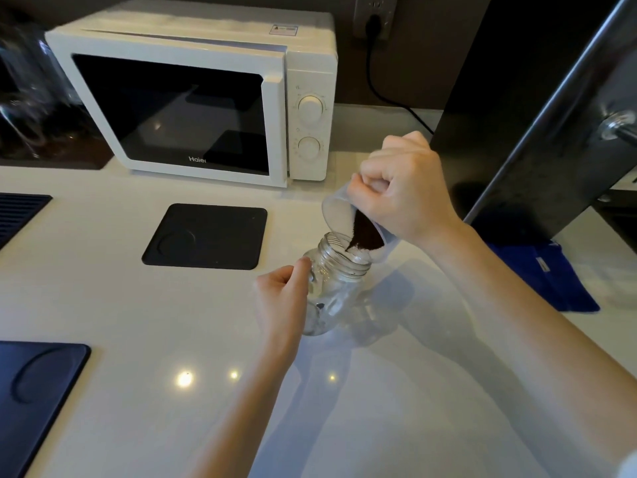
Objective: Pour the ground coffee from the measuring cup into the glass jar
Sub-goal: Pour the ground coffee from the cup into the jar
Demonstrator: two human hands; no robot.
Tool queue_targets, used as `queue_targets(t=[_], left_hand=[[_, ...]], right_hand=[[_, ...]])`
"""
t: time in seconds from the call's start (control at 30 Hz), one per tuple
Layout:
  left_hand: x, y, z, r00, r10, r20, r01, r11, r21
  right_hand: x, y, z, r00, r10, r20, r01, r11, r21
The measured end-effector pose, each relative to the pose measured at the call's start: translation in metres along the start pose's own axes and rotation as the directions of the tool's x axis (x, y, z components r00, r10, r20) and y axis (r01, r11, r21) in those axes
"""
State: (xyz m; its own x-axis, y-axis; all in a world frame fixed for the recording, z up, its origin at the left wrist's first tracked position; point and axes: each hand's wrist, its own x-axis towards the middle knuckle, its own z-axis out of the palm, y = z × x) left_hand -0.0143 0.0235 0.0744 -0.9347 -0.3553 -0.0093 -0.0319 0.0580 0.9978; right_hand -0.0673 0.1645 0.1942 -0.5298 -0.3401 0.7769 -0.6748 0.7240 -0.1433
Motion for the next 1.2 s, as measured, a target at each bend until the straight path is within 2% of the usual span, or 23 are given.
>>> queue_targets(t=[0.17, 0.57, 1.2], left_hand=[[-0.0002, 0.0009, 0.0025, 1.000, 0.007, -0.004, -0.007, 1.000, -0.019], [-0.0014, 0.0014, 0.0074, 1.000, -0.001, -0.023, 0.000, 0.999, -0.047], [-0.0016, 0.0017, 0.0096, 0.999, -0.037, -0.034, 0.034, 0.997, -0.072]], right_hand=[[-0.0001, 0.0032, -0.0017, 0.999, 0.034, 0.004, -0.034, 0.999, -0.013], [0.0027, 0.0043, 0.0018, 0.997, -0.071, -0.012, 0.070, 0.995, -0.076], [0.0039, 0.0023, -0.0008, 0.993, -0.119, -0.011, 0.118, 0.990, -0.076]])
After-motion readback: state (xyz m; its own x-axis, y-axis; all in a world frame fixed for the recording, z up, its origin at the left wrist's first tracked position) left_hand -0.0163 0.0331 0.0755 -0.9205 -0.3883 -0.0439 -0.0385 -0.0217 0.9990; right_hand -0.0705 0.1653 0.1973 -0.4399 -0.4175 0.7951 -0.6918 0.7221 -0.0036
